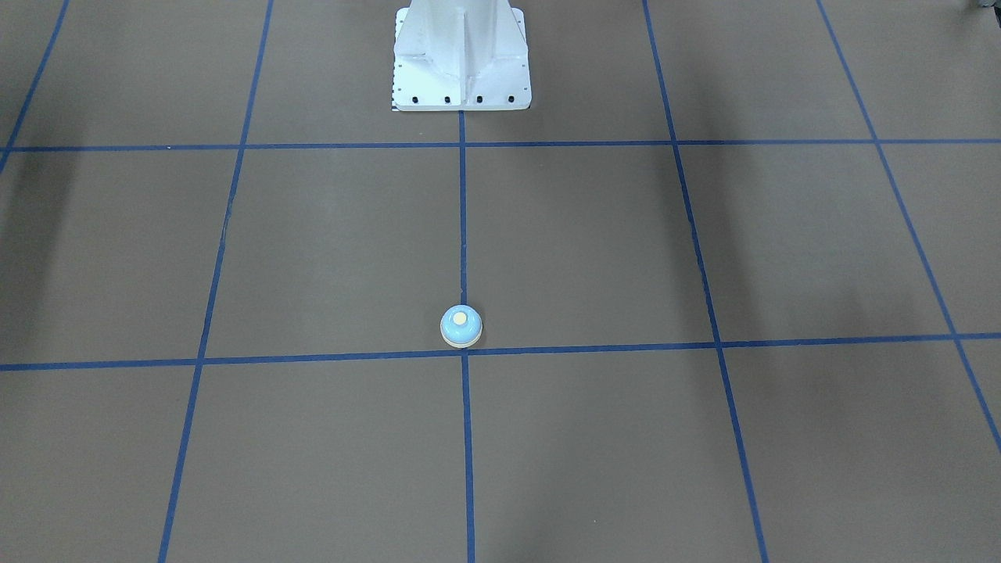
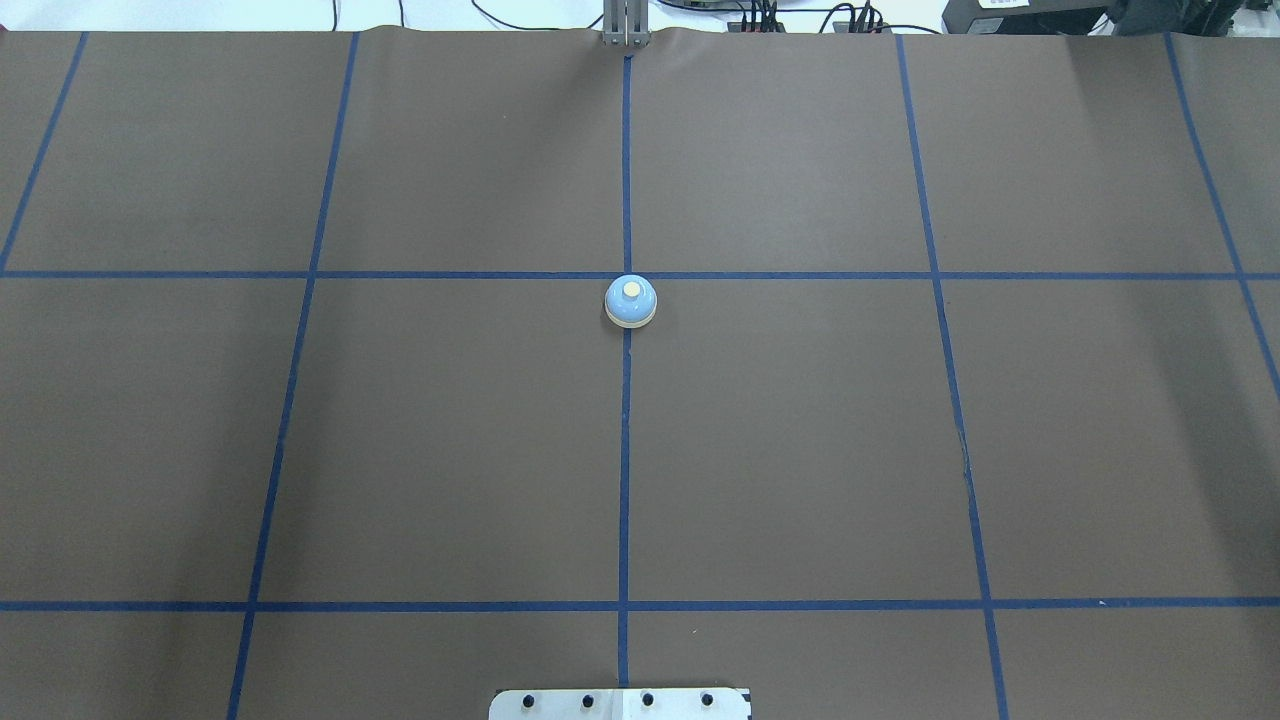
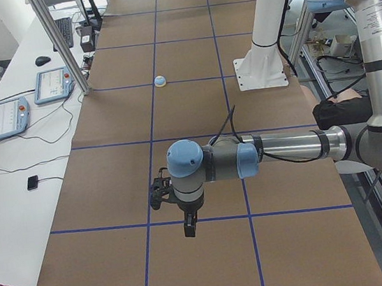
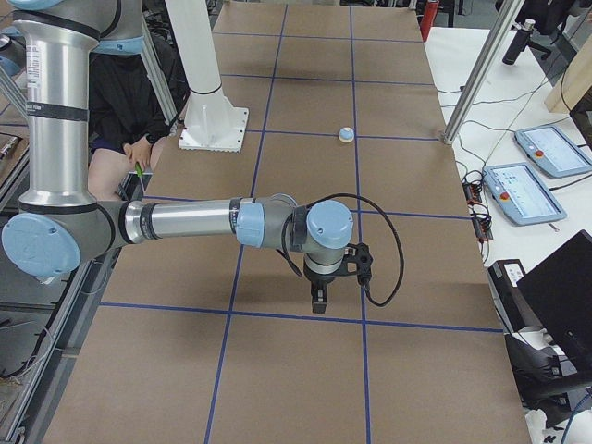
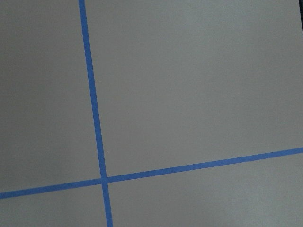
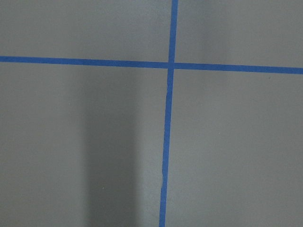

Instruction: Place and press bell with both arms

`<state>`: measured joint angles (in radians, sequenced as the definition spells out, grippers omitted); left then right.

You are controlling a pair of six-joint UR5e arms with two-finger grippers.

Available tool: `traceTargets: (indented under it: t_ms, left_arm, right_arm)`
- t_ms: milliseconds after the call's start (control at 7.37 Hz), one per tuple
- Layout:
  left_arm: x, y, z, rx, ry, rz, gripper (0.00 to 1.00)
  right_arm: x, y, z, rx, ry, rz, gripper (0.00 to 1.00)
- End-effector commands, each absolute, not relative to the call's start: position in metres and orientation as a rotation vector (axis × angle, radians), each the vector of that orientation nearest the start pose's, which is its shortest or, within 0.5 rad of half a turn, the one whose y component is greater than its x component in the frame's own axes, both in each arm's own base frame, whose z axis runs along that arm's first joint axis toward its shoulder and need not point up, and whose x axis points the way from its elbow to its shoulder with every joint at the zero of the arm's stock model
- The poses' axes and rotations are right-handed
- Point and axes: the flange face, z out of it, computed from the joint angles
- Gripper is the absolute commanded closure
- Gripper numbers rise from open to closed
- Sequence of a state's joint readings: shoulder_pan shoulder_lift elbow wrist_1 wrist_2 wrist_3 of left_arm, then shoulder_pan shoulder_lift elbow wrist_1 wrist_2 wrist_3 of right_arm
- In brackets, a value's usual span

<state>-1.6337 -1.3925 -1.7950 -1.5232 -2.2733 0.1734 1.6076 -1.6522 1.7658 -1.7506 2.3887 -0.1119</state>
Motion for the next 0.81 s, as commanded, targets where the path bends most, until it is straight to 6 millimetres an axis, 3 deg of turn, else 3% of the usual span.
traceTargets:
  t_ms: [0, 678]
  left_arm:
    - [-0.0950, -0.4110, 0.6389, 0.081, 0.698, 0.105, 0.00]
    - [-0.0950, -0.4118, 0.6381, 0.084, 0.698, 0.106, 0.00]
  right_arm:
    - [0.0771, -0.4476, 0.6161, -0.002, -0.821, -0.041, 0.00]
    - [0.0772, -0.4490, 0.6103, 0.020, -0.818, -0.051, 0.00]
